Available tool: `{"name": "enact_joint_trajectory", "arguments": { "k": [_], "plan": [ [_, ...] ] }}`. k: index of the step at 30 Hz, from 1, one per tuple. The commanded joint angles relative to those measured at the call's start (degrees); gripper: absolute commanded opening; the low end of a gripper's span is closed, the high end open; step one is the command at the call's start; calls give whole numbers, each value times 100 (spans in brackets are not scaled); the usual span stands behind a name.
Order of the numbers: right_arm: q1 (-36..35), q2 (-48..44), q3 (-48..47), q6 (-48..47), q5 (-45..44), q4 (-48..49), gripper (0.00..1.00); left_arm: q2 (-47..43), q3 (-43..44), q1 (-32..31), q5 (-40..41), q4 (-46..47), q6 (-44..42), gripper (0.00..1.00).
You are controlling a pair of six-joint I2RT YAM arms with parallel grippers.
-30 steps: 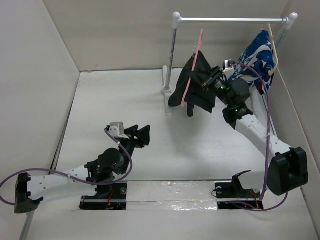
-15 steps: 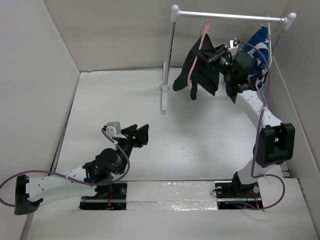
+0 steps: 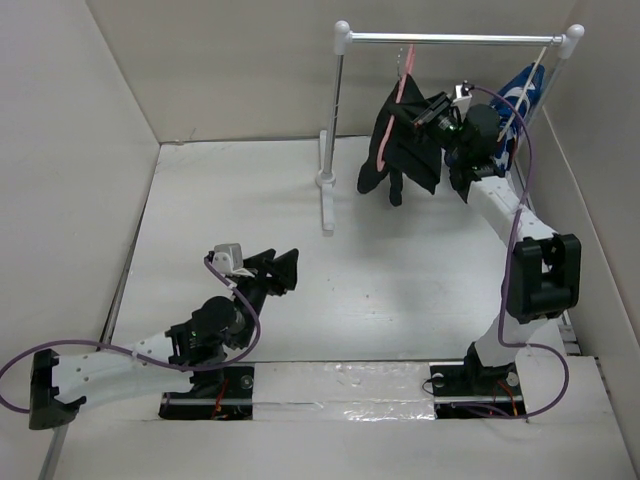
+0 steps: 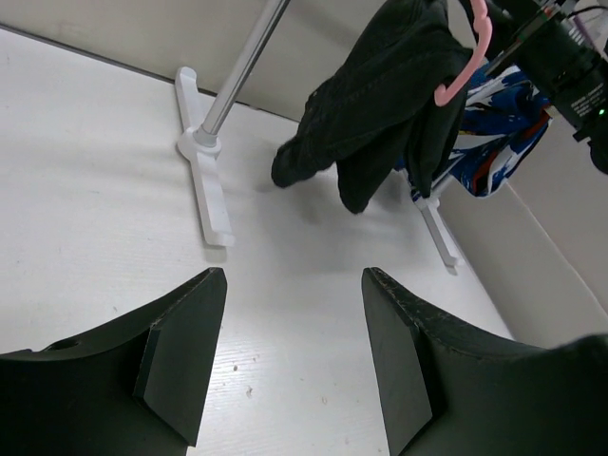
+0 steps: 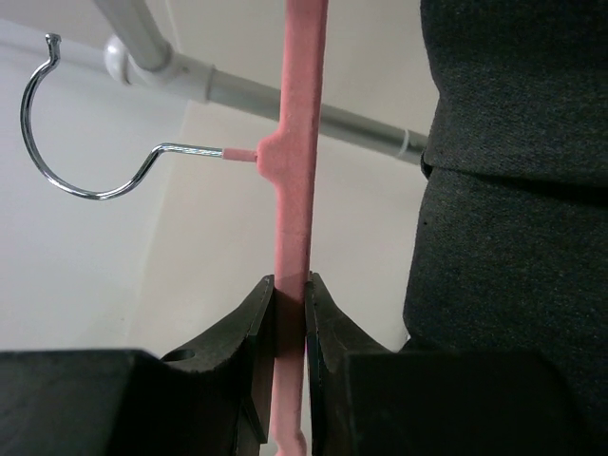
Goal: Place the trousers on the hanger
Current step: Place the hanger at the clothesline.
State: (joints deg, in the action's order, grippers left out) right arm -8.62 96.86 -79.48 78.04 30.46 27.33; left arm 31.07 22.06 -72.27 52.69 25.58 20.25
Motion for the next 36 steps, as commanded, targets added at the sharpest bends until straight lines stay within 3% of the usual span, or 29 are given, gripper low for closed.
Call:
{"name": "enact_joint_trajectory", "arguments": {
  "k": [1,15,30,32,33,35,36],
  "plan": [
    [132,-159,-849,-8,197,1196,0,13,44,11,22,131,14,56],
    [476,597,-1860,203,215,800,0,127,52,11,31,157,5,56],
    [634,756,-1140,28,347,914,0,92,43,11,22,140,14,56],
    [634,703,-1061,-43,391,897,16,84,52,11,-4,131,23,56],
    [634,651,-974,-113,417,879,34,83,44,11,5,157,23,56],
    [634,545,-876,-227,400,766,44,110,26,11,57,184,5,56],
    [634,466,-772,-445,365,669,61,119,43,11,92,149,14,56]
  ]
}}
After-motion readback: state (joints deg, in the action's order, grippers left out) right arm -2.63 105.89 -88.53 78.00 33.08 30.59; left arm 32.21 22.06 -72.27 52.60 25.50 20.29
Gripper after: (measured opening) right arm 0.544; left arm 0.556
